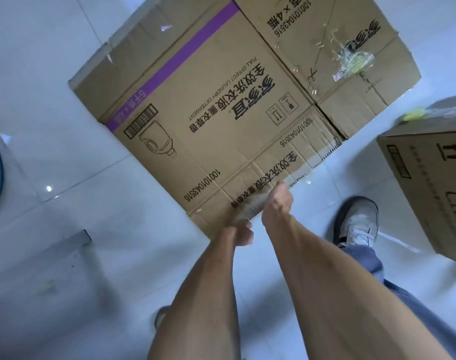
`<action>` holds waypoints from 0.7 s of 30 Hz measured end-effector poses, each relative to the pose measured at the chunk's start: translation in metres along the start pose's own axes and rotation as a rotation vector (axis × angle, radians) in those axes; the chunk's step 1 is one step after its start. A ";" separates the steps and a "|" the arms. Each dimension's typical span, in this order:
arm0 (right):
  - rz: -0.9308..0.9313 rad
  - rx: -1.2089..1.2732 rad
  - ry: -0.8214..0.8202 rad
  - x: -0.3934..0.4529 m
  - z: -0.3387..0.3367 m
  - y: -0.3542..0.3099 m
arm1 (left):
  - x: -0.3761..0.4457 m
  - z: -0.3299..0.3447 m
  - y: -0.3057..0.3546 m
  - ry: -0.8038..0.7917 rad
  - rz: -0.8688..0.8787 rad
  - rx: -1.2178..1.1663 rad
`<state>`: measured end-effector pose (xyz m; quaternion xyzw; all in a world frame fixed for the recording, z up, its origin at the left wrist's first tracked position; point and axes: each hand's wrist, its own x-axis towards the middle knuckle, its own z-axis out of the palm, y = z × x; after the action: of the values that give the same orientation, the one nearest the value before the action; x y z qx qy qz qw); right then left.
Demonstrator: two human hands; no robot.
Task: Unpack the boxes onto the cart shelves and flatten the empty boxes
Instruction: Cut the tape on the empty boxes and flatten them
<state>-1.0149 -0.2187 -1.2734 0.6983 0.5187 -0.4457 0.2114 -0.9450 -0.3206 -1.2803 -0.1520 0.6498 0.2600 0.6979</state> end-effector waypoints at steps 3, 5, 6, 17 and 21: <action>0.021 0.075 -0.183 -0.014 0.003 -0.009 | -0.004 -0.003 -0.006 0.461 -0.038 0.063; -0.073 0.017 -0.358 -0.029 0.009 -0.021 | -0.018 -0.026 -0.003 0.688 -0.175 0.019; -0.170 -0.057 -0.401 -0.033 0.014 -0.031 | -0.022 -0.043 0.000 0.726 -0.221 -0.012; -0.730 -0.855 0.197 -0.076 -0.092 -0.127 | -0.123 -0.104 0.172 0.883 0.047 0.376; -0.723 -0.711 0.263 -0.082 -0.167 -0.171 | -0.156 -0.061 0.265 0.930 0.240 0.463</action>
<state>-1.1090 -0.0724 -1.0906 0.4096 0.8681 -0.1952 0.2012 -1.1476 -0.1632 -1.1000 -0.0177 0.9437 0.0932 0.3169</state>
